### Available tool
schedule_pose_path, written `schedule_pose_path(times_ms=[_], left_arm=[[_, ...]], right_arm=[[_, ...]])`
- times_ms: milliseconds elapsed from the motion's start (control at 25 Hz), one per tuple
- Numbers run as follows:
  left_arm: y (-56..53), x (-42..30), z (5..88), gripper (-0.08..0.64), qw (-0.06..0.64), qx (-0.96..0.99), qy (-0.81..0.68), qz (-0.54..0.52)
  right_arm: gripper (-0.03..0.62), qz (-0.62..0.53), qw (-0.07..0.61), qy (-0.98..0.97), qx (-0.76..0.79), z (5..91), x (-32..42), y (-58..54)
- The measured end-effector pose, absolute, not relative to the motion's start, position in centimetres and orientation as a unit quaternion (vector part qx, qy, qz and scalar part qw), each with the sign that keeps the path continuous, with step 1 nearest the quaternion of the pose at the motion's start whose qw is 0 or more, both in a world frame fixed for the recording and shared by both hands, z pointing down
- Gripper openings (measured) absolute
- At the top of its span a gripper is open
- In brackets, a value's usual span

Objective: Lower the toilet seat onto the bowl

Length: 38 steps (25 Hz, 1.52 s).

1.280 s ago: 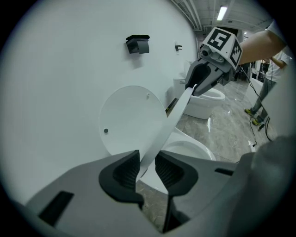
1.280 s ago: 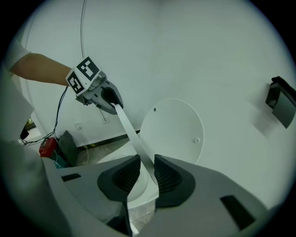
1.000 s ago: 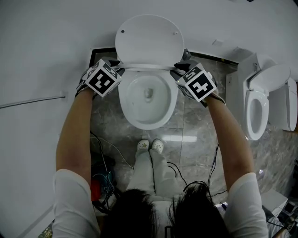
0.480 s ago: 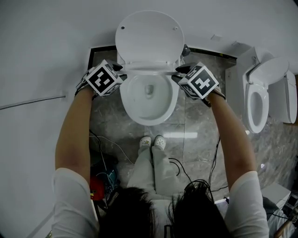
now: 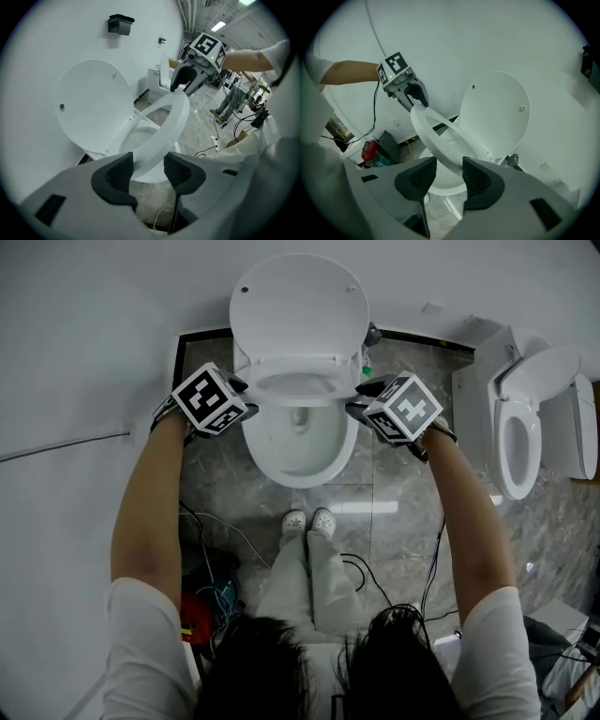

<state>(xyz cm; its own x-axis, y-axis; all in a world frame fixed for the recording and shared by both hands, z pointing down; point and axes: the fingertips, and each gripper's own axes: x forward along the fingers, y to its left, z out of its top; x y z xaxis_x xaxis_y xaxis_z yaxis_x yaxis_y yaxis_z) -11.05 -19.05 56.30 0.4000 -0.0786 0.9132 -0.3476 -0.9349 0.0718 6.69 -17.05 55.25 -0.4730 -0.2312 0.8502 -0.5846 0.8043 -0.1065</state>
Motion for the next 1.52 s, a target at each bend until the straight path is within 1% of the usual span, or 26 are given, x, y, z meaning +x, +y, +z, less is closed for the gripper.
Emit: schedule_pose_path(times_ms=[120,240,600,920,1120,1360,1520], left_arm=[[-18.3,-11.0,56.7,0.213,0.141,0.826,-0.117,0.533],[-17.4,-10.7,57.0,0.247,0.166,0.827,-0.107,0.527],[-15.1,-11.0,59.2,0.278,0.186,0.826,-0.068,0.528],[-13.0,-10.9,60.5,0.291,0.225,0.822,-0.025,0.522],[-12.1,-11.1,61.7,0.299,0.235,0.820,-0.004,0.522],[-11.0,-11.2,63.0,0.299,0.273,0.814,0.010,0.512],[-10.6,-11.1,63.8,0.299,0.286,0.811,0.015,0.511]], right_arm=[[0.195,0.199,0.457,-0.834,0.235,55.7,6.7,-16.4],[0.201,0.204,0.462,-0.834,0.222,56.1,6.7,-15.7],[0.227,0.218,0.482,-0.828,0.185,58.6,6.3,-13.5],[0.236,0.212,0.522,-0.816,0.126,60.7,6.2,-11.4],[0.242,0.207,0.540,-0.811,0.091,62.1,6.1,-10.5],[0.242,0.222,0.532,-0.815,0.061,63.3,6.0,-9.1],[0.241,0.247,0.522,-0.815,0.045,63.8,6.0,-8.5]])
